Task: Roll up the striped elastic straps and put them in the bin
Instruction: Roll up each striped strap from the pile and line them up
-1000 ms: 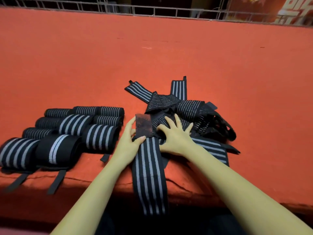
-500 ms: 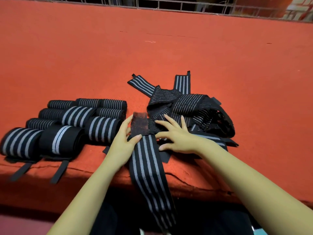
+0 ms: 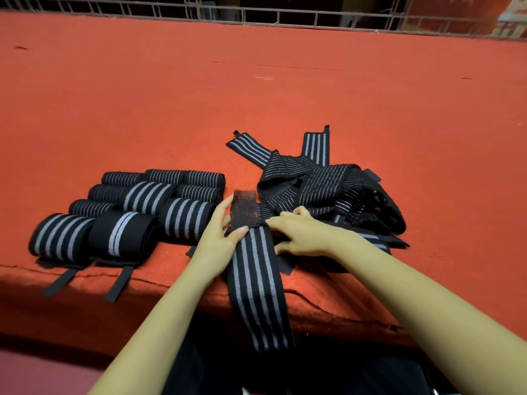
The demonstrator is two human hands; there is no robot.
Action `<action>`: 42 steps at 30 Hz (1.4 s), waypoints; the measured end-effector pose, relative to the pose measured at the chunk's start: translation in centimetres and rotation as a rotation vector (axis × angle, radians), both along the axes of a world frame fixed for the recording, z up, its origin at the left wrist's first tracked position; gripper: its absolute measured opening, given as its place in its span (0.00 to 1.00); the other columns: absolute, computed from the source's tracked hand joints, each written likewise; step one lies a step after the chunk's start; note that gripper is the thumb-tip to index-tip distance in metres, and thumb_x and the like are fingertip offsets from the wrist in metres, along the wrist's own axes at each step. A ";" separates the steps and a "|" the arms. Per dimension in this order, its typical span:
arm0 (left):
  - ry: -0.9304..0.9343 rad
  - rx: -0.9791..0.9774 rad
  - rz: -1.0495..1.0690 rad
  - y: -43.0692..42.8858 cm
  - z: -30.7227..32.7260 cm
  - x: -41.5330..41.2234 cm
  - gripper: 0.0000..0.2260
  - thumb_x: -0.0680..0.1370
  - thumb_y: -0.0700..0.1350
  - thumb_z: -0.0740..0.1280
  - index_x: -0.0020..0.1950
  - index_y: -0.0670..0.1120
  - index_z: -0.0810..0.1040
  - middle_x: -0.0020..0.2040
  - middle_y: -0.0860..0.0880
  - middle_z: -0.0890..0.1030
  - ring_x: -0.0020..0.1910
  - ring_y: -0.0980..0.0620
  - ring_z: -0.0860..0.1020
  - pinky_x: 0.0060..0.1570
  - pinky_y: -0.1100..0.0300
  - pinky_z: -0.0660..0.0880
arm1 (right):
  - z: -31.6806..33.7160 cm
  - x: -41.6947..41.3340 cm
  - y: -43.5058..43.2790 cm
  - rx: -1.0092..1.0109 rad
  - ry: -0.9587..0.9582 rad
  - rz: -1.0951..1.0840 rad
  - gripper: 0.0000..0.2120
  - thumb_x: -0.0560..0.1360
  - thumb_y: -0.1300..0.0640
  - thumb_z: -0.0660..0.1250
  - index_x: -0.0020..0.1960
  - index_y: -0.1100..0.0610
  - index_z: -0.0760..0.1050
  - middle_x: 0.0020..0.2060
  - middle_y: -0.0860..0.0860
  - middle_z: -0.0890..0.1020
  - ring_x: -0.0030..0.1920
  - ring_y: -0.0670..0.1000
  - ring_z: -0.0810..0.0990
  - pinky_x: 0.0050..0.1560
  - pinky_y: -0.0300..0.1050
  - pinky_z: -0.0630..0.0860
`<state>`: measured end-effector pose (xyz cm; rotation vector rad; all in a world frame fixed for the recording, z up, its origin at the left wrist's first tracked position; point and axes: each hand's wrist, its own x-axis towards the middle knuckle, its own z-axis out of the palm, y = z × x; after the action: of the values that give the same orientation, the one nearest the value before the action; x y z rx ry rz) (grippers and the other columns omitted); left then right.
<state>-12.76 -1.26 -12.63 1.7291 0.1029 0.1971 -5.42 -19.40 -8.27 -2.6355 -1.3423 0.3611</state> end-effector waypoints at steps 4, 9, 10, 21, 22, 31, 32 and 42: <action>-0.018 0.000 -0.011 -0.1 0.3 0.0 0.29 0.79 0.38 0.65 0.64 0.71 0.62 0.68 0.51 0.74 0.68 0.52 0.71 0.71 0.48 0.65 | 0.8 0.2 -0.2 0.005 -0.008 0.034 0.06 0.78 0.53 0.65 0.49 0.52 0.67 0.40 0.41 0.67 0.48 0.44 0.61 0.53 0.47 0.58; -0.011 0.065 -0.021 0.4 0.2 0.3 0.29 0.79 0.38 0.65 0.74 0.61 0.59 0.73 0.52 0.69 0.72 0.52 0.67 0.73 0.49 0.63 | 0.6 0.1 -0.6 0.067 0.042 0.024 0.07 0.79 0.56 0.64 0.45 0.52 0.66 0.42 0.42 0.70 0.46 0.44 0.62 0.55 0.48 0.61; -0.012 0.069 -0.017 0.5 0.2 0.3 0.29 0.80 0.38 0.65 0.74 0.61 0.59 0.73 0.52 0.69 0.72 0.52 0.67 0.73 0.49 0.63 | 0.6 0.1 -0.7 0.076 0.047 0.027 0.07 0.79 0.57 0.64 0.45 0.52 0.66 0.43 0.43 0.71 0.46 0.44 0.62 0.55 0.47 0.61; -0.012 0.099 -0.035 0.0 0.7 0.3 0.29 0.80 0.40 0.64 0.75 0.62 0.58 0.74 0.51 0.67 0.72 0.53 0.66 0.73 0.48 0.62 | 2.2 2.0 -5.6 0.305 0.095 -0.192 0.16 0.78 0.63 0.64 0.39 0.48 0.62 0.38 0.51 0.72 0.42 0.49 0.68 0.44 0.44 0.65; -0.017 0.110 -0.046 -0.3 1.0 0.5 0.29 0.80 0.40 0.64 0.75 0.61 0.58 0.73 0.50 0.68 0.72 0.53 0.67 0.73 0.48 0.62 | 2.8 2.7 -7.1 0.405 0.084 -0.302 0.16 0.78 0.63 0.63 0.39 0.49 0.62 0.37 0.50 0.70 0.41 0.49 0.68 0.43 0.44 0.65; 0.061 0.343 -0.019 -2.5 2.5 3.8 0.26 0.81 0.39 0.63 0.76 0.52 0.60 0.67 0.50 0.72 0.64 0.54 0.71 0.60 0.67 0.64 | 2.0 3.9 -8.9 0.865 0.200 -0.679 0.11 0.82 0.58 0.57 0.41 0.50 0.65 0.37 0.48 0.69 0.37 0.44 0.66 0.42 0.40 0.66; 0.082 0.406 -0.012 -2.7 2.0 4.0 0.26 0.81 0.39 0.63 0.77 0.50 0.60 0.68 0.48 0.71 0.65 0.52 0.71 0.61 0.67 0.63 | 1.8 3.9 -9.0 0.930 0.238 -0.717 0.10 0.83 0.58 0.56 0.42 0.51 0.65 0.37 0.49 0.70 0.36 0.44 0.67 0.41 0.39 0.66; -0.287 0.645 -0.038 -7.7 5.2 4.2 0.28 0.76 0.52 0.69 0.73 0.46 0.66 0.65 0.45 0.71 0.65 0.48 0.69 0.68 0.55 0.64 | 2.8 3.2 -9.0 1.333 0.492 -0.748 0.08 0.81 0.60 0.60 0.43 0.56 0.71 0.33 0.51 0.73 0.30 0.44 0.71 0.35 0.35 0.71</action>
<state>-8.52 -9.00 -7.39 2.3177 -0.2291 0.4877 -2.19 -28.38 -5.46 -1.5191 -0.1560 -0.0382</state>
